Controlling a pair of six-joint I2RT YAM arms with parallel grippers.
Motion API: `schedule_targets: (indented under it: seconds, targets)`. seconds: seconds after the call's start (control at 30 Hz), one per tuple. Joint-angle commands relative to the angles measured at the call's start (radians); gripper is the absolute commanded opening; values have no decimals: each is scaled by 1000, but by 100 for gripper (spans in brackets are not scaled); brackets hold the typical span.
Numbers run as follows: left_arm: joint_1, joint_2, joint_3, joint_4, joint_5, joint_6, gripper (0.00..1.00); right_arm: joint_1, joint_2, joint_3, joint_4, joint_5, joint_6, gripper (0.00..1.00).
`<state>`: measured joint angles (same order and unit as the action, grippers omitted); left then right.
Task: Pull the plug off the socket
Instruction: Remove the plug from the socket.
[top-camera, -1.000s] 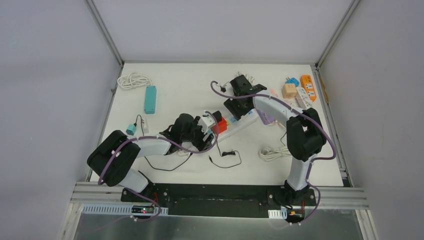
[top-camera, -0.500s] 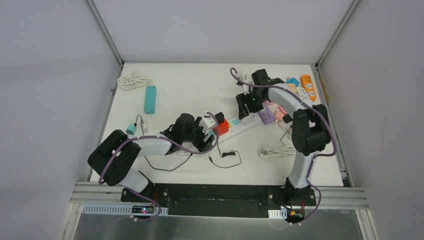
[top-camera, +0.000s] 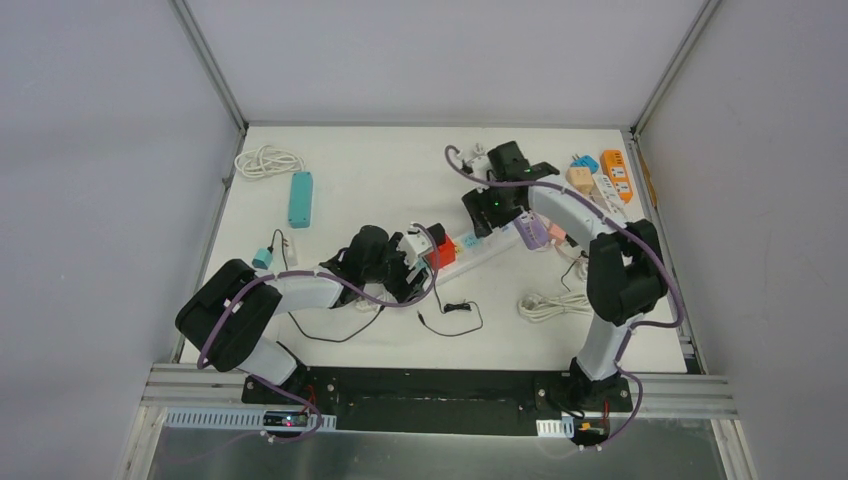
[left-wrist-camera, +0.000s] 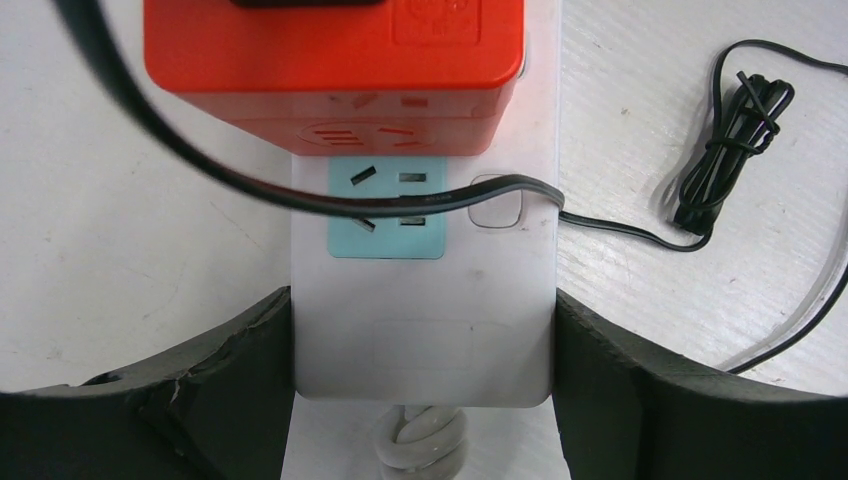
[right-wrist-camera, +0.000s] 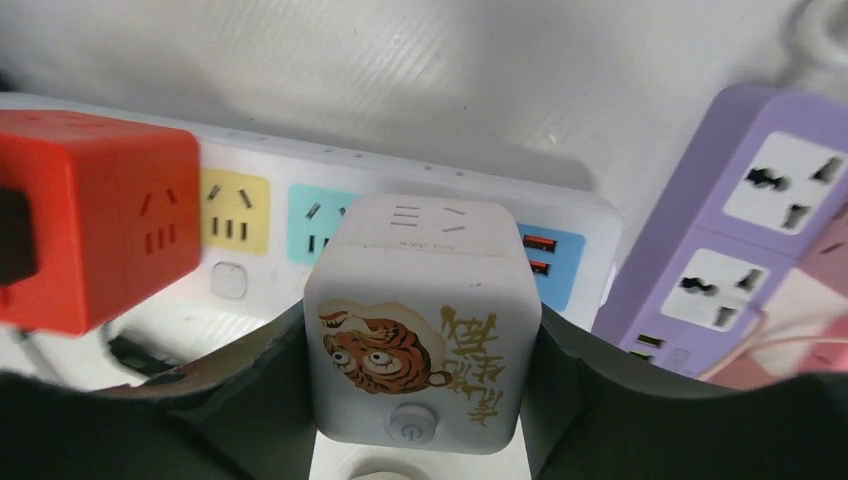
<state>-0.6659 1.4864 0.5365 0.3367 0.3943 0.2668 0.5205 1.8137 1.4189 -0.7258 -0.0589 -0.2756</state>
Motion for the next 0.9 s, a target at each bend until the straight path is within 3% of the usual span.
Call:
schedule_targets:
  seconds: [0.0, 0.07, 0.1, 0.23, 0.33, 0.6, 0.8, 0.87]
  targets:
    - [5, 34, 19, -27, -3, 15, 0, -124, -29, 54, -56, -711, 164, 0]
    - [5, 37, 20, -27, 0, 15, 0, -168, -8, 42, -26, -854, 234, 0]
    - [5, 38, 20, -27, 0, 16, 0, -170, -4, 37, -19, -847, 234, 0]
    - [5, 38, 20, -27, 0, 15, 0, -73, -40, 53, -74, -427, 81, 0]
    - [5, 33, 20, -29, 0, 15, 0, -44, -60, 54, -63, -286, 38, 0]
    - [5, -12, 35, -35, 30, -38, 0, -99, -110, 29, -43, -444, -34, 0]
    - [5, -78, 35, -40, 1, -101, 50, -172, -111, 47, -41, -465, -56, 3]
    - [5, -98, 32, -41, -2, -108, 63, -203, -111, 48, -40, -467, -60, 3]
